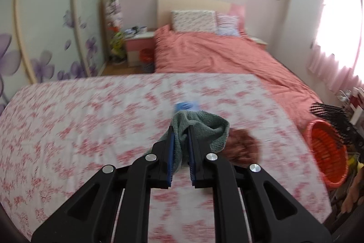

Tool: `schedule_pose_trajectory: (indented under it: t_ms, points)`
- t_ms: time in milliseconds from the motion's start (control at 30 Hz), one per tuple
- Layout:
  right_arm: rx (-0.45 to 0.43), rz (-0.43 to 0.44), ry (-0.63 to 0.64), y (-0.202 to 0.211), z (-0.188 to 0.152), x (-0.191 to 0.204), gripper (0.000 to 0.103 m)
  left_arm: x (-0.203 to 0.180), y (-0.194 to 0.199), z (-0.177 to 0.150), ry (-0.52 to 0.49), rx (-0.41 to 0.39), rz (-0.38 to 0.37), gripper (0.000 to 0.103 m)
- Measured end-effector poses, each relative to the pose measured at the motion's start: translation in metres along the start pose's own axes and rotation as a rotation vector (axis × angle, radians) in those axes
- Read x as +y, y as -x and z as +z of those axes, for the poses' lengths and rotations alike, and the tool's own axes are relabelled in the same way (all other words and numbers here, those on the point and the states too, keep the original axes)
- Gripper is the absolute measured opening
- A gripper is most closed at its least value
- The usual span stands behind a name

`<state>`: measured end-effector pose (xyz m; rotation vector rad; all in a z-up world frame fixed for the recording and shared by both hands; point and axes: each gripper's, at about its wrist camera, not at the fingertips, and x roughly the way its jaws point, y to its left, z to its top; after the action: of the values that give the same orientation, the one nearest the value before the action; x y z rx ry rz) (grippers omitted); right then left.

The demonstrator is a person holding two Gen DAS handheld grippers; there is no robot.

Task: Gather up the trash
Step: 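Carry the cloth in the left tool and mesh item in the right tool to the basket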

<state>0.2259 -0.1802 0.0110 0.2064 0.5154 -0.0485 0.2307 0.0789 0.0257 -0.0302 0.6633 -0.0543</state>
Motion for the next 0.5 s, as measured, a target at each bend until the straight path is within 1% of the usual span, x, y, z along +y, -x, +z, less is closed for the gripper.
schedule_pose_trajectory:
  t_ms: [267,500]
  points:
    - [-0.060,-0.060,-0.030,0.039,0.004,-0.040,0.010,-0.083,0.016,0.012,-0.090,-0.041,-0.149,0.011]
    - [-0.115,-0.140,-0.075,0.064,0.005,-0.086,0.010,-0.156,0.015,0.011,-0.156,-0.039,-0.283,0.011]
